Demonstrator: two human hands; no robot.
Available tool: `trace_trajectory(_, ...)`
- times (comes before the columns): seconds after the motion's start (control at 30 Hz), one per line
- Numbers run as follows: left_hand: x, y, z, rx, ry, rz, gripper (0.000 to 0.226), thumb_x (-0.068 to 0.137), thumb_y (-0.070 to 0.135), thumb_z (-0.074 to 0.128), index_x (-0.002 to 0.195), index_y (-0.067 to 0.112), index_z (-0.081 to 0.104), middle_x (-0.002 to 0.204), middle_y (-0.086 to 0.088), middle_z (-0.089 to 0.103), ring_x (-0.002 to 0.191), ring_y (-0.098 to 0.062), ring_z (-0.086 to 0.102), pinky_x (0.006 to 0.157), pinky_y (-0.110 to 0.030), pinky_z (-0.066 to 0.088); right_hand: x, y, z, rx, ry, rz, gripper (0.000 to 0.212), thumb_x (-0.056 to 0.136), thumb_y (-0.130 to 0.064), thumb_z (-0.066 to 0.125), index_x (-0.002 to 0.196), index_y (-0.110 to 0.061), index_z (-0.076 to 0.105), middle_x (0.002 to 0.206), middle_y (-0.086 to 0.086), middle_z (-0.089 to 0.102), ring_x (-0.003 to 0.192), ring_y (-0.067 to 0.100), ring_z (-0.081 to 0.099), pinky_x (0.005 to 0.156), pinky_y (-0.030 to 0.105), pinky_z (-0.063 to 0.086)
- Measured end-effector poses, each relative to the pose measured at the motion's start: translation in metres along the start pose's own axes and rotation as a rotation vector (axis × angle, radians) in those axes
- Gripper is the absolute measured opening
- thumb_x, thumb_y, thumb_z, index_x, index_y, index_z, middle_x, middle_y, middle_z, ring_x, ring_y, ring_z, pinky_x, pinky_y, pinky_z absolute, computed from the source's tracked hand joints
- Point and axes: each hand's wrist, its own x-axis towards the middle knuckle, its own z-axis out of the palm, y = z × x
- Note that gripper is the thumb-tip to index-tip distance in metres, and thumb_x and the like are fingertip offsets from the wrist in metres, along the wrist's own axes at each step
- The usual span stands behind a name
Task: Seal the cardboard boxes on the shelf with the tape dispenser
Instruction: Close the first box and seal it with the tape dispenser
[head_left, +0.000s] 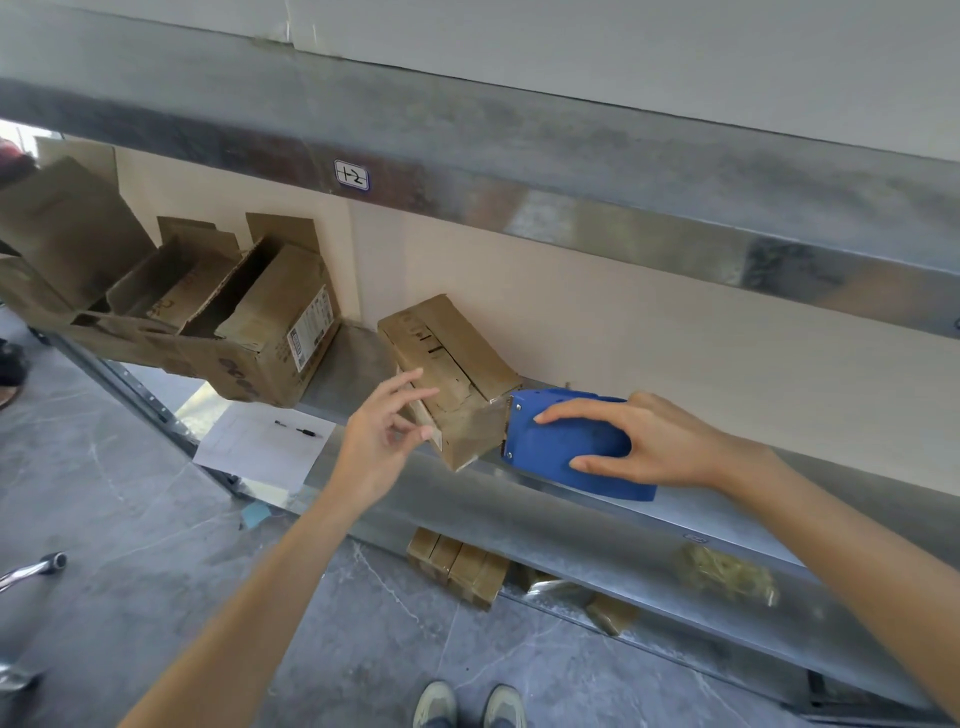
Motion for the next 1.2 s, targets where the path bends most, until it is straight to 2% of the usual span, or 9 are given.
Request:
trace_trajectory(0.2,0.002,-0.011,0.013,0.071,0.025,0.055,0.044,0.092,-0.001,0.065,0.122,0.031,0.066,0.131,0.019,0.059,0.083,-0.003,0.063,0.077,-0.007,0.045,0.005,0.003,0.003,-0.049,-0.013,0.005,0.052,0.092,-0.045,0.061,0.135,-0.059,0.036,0.06,-0.017,0.049,0.052,0.014,0.044,0.05,0.017,0.026)
trace_trajectory(0.37,0.006,-0.026,0.024,0.109,0.066,0.115,0.039,0.092,-0.003,0.063,0.122,0.021,0.07,0.129,0.012,0.063,0.095,-0.005,0.064,0.086,-0.015,0.051,0.008,0.005,0.008,-0.051,-0.014,0.012,0.052,0.092,-0.046,0.06,0.136,-0.06,0.034,0.06,-0.014,0.049,0.052,0.015,0.044,0.05,0.022,0.032)
trace_trajectory(0.47,0.003,-0.031,0.033,0.117,0.133,0.166,0.035,0.091,-0.006,0.063,0.12,0.011,0.071,0.127,0.005,0.063,0.092,-0.004,0.063,0.086,-0.012,0.049,0.008,0.007,0.009,-0.046,0.0,0.024,0.052,0.092,-0.045,0.061,0.136,-0.058,0.038,0.046,0.002,0.034,0.049,0.016,0.041,0.049,0.025,0.035)
trace_trajectory(0.7,0.006,-0.042,0.043,0.174,0.154,0.245,0.04,0.08,-0.007,0.074,0.115,0.013,0.067,0.117,0.006,0.061,0.077,0.002,0.051,0.076,-0.013,0.044,0.009,0.009,0.01,-0.067,0.021,0.03,0.049,0.092,-0.041,0.063,0.136,-0.054,0.044,0.044,0.004,0.025,0.049,0.018,0.038,0.048,0.023,0.032)
trace_trajectory(0.87,0.018,-0.044,0.045,0.395,0.26,0.285,0.028,0.08,0.023,0.068,0.107,0.023,0.068,0.101,0.01,0.063,0.103,-0.009,0.05,0.096,-0.036,0.04,0.008,0.011,0.01,-0.082,0.043,0.033,0.051,0.091,-0.042,0.062,0.136,-0.055,0.042,0.05,0.0,0.041,0.054,0.013,0.043,0.049,0.02,0.028)
trace_trajectory(0.93,0.023,-0.046,0.045,0.427,0.271,0.341,0.024,0.081,0.024,0.061,0.102,0.018,0.069,0.103,0.008,0.067,0.118,-0.016,0.054,0.117,-0.042,0.026,0.008,0.01,0.01,-0.084,0.039,0.035,0.05,0.092,-0.043,0.062,0.137,-0.054,0.043,0.046,0.003,0.034,0.053,0.014,0.044,0.049,0.02,0.029)
trace_trajectory(1.0,0.028,-0.044,0.047,0.376,0.278,0.359,0.02,0.082,0.016,0.059,0.098,0.012,0.07,0.104,0.004,0.069,0.121,-0.015,0.058,0.123,-0.045,0.019,0.009,0.01,0.009,-0.095,0.039,0.039,0.05,0.092,-0.042,0.063,0.137,-0.053,0.043,0.042,0.003,0.026,0.053,0.014,0.044,0.048,0.019,0.027)
trace_trajectory(1.1,0.032,-0.041,0.048,0.309,0.308,0.349,0.022,0.079,-0.004,0.064,0.095,0.008,0.072,0.097,0.001,0.069,0.11,-0.013,0.064,0.115,-0.036,0.038,0.009,0.01,0.008,-0.091,0.026,0.058,0.05,0.092,-0.042,0.063,0.137,-0.053,0.044,0.042,0.002,0.025,0.052,0.016,0.042,0.048,0.019,0.027)
trace_trajectory(1.2,0.034,-0.039,0.046,0.288,0.297,0.365,0.028,0.077,-0.012,0.066,0.095,0.009,0.073,0.093,0.001,0.066,0.109,-0.011,0.065,0.087,-0.031,0.056,0.011,0.011,0.009,-0.086,0.015,0.066,0.05,0.092,-0.043,0.063,0.137,-0.054,0.043,0.042,0.002,0.025,0.051,0.015,0.042,0.048,0.021,0.029)
